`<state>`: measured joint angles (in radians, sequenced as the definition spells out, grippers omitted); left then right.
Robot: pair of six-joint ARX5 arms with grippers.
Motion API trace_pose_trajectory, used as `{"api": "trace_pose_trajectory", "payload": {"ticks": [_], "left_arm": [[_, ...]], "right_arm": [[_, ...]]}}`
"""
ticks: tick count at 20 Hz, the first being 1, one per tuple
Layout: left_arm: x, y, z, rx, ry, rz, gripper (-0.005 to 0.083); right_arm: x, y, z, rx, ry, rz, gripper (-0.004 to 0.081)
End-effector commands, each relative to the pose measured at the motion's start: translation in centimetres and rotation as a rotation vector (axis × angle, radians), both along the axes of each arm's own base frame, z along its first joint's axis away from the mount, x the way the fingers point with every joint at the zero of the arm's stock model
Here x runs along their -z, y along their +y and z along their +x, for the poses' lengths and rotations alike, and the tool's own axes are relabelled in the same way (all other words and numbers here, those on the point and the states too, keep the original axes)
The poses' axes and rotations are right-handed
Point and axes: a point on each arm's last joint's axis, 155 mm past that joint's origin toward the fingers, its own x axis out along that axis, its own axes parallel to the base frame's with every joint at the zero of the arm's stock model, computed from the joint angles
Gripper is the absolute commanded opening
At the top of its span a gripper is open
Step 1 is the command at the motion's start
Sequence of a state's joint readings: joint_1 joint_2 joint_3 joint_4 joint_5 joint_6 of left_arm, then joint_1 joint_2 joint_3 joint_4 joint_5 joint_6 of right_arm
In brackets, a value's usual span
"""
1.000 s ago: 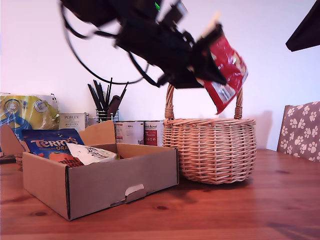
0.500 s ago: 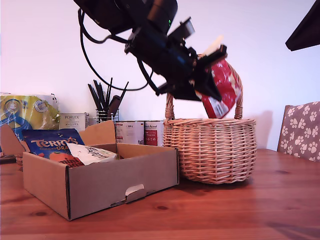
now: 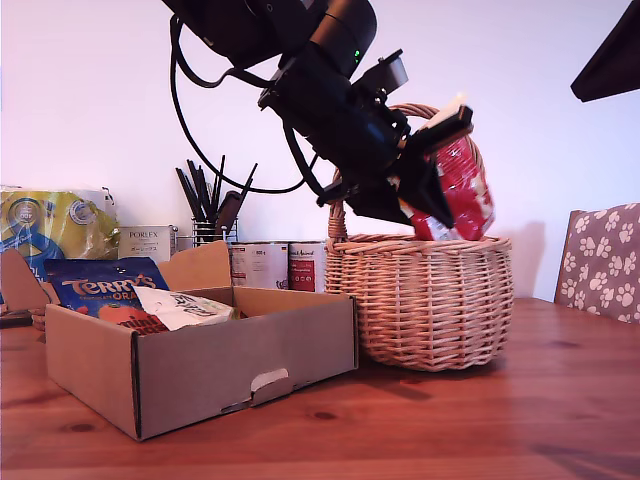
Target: Move the bags of Easter eggs from the cardboard box on the left into the woven basket on the right side.
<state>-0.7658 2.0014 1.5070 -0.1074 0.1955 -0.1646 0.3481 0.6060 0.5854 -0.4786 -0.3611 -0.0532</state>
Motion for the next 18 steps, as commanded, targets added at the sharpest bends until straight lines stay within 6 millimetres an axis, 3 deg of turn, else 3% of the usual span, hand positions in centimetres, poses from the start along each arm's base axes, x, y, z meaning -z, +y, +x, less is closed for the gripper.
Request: {"api": "trace_pose_trajectory", "payload": {"ticks": [1,10,18], "left_arm": [[1.7,-0.1,0.3,-0.004,0.005,0.026,0.0330],[-4.3,-1.7,0.7,0.079,-0.093,0.042,0.0339],[-2.8,-0.7,-0.5,0.135,-0.069,0.146,0.0339]], "right_arm": [[-0.8,0.2,0.0,-0.011,-0.018,0.013,-0.0013],[-0.8,0.5,-0.2,-0.028,-0.015,0.022,-0.0013],[-0.9,0.5,-0.2,-0.028,-0.017,0.023,-0.0013]]}}
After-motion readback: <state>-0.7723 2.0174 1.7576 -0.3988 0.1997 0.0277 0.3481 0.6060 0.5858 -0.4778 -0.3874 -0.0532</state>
